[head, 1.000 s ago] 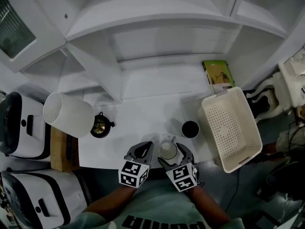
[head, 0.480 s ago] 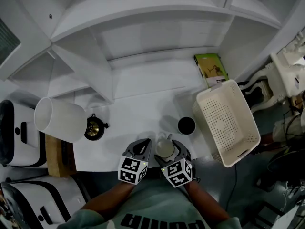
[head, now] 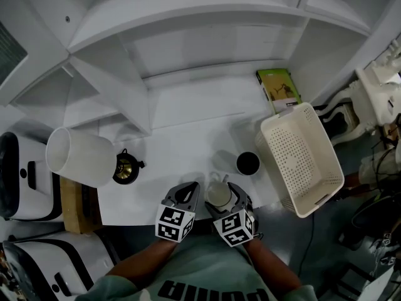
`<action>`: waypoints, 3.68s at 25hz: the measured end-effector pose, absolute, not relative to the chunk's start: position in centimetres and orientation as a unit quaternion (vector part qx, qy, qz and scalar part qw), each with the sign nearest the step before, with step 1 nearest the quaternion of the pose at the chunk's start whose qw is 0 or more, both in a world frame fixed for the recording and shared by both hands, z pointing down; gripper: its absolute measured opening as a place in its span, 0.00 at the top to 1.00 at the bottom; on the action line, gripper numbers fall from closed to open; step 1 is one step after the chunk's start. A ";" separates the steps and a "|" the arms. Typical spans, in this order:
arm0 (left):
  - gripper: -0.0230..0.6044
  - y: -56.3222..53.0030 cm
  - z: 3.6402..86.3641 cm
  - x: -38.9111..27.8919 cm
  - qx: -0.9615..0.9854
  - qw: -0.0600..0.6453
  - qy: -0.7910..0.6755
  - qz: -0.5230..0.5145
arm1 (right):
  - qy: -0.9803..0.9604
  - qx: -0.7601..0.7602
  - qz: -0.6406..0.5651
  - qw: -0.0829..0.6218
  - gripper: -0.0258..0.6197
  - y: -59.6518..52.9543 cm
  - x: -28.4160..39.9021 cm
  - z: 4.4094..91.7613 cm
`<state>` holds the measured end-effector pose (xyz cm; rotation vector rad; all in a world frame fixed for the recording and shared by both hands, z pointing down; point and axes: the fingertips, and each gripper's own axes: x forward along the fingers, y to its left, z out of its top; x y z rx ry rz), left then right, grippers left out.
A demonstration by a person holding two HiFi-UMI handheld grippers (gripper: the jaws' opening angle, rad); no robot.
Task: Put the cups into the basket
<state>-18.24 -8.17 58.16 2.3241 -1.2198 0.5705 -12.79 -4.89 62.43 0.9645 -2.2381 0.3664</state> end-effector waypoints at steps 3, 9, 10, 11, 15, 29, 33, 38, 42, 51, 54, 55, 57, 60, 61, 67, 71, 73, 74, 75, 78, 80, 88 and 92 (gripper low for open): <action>0.95 -8.3 57.7 -18.7 0.844 0.225 -0.444 0.200 | -0.857 0.372 0.141 0.326 0.36 -4.8 -12.9 61.4; 0.95 -8.6 56.3 -19.4 0.850 0.219 -0.443 0.183 | -0.856 0.390 0.143 0.308 0.36 -4.6 -13.2 58.6; 0.95 -8.7 56.0 -19.6 0.851 0.217 -0.443 0.180 | -0.855 0.394 0.144 0.304 0.36 -4.6 -13.3 58.0; 0.95 -8.7 55.7 -19.8 0.853 0.214 -0.442 0.176 | -0.855 0.398 0.146 0.299 0.36 -4.6 -13.2 57.4; 0.95 -8.8 54.1 -20.2 0.859 0.207 -0.439 0.163 | -0.853 0.415 0.152 0.277 0.36 -4.7 -13.0 54.7; 0.95 -10.0 49.5 -18.3 0.864 0.184 -0.449 0.136 | -0.856 0.431 0.141 0.249 0.36 -6.3 -9.8 49.4; 0.95 -10.5 48.5 -15.9 0.864 0.179 -0.451 0.132 | -0.864 0.422 0.135 0.239 0.36 -7.7 -8.1 48.0; 0.95 -11.5 47.1 -12.3 0.866 0.169 -0.453 0.131 | -0.872 0.418 0.125 0.223 0.36 -9.4 -5.1 46.0; 0.95 -12.4 46.4 -9.3 0.866 0.170 -0.451 0.132 | -0.872 0.420 0.124 0.220 0.36 -10.8 -2.1 45.3; 0.95 -15.0 45.9 -3.3 0.865 0.182 -0.451 0.126 | -0.866 0.434 0.130 0.211 0.36 -14.1 4.3 45.1; 0.95 -15.8 45.7 -1.3 0.867 0.178 -0.449 0.127 | -0.862 0.440 0.131 0.213 0.36 -15.2 6.2 45.5; 0.95 -16.1 45.6 -0.7 0.867 0.177 -0.447 0.128 | -0.861 0.443 0.131 0.213 0.36 -15.6 6.8 45.7; 0.95 -16.7 45.6 0.4 0.869 0.175 -0.444 0.133 | -0.859 0.447 0.133 0.211 0.36 -16.5 7.8 45.8; 0.95 -17.4 45.6 2.0 0.870 0.174 -0.440 0.140 | -0.854 0.456 0.137 0.209 0.36 -17.9 9.4 46.2; 0.95 -17.7 45.6 2.5 0.870 0.174 -0.439 0.143 | -0.852 0.459 0.138 0.209 0.36 -18.4 9.9 46.4; 0.95 -19.0 46.0 5.4 0.875 0.180 -0.422 0.152 | -0.841 0.476 0.141 0.216 0.36 -20.8 12.4 47.9; 0.95 -19.6 46.7 7.2 0.877 0.187 -0.411 0.164 | -0.831 0.486 0.141 0.231 0.36 -22.4 14.0 49.7; 0.95 -19.9 47.2 7.9 0.876 0.189 -0.408 0.174 | -0.825 0.494 0.136 0.238 0.36 -23.3 15.0 50.8; 0.95 -20.1 47.4 8.1 0.875 0.192 -0.407 0.178 | -0.822 0.498 0.134 0.241 0.36 -23.7 15.3 51.2; 0.95 -20.2 47.7 8.4 0.874 0.196 -0.407 0.182 | -0.819 0.501 0.136 0.244 0.36 -24.0 15.7 51.6; 0.95 -20.7 48.1 8.8 0.870 0.203 -0.408 0.188 | -0.814 0.504 0.148 0.249 0.36 -24.5 16.2 52.7; 0.95 -21.1 48.5 9.0 0.867 0.210 -0.411 0.189 | -0.811 0.504 0.158 0.250 0.36 -24.8 16.3 53.4; 0.95 -22.5 49.9 9.4 0.853 0.236 -0.421 0.196 | -0.797 0.512 0.176 0.268 0.36 -26.2 17.4 57.0; 0.95 -22.7 50.2 9.6 0.851 0.241 -0.420 0.201 | -0.789 0.517 0.184 0.276 0.36 -26.9 17.9 58.7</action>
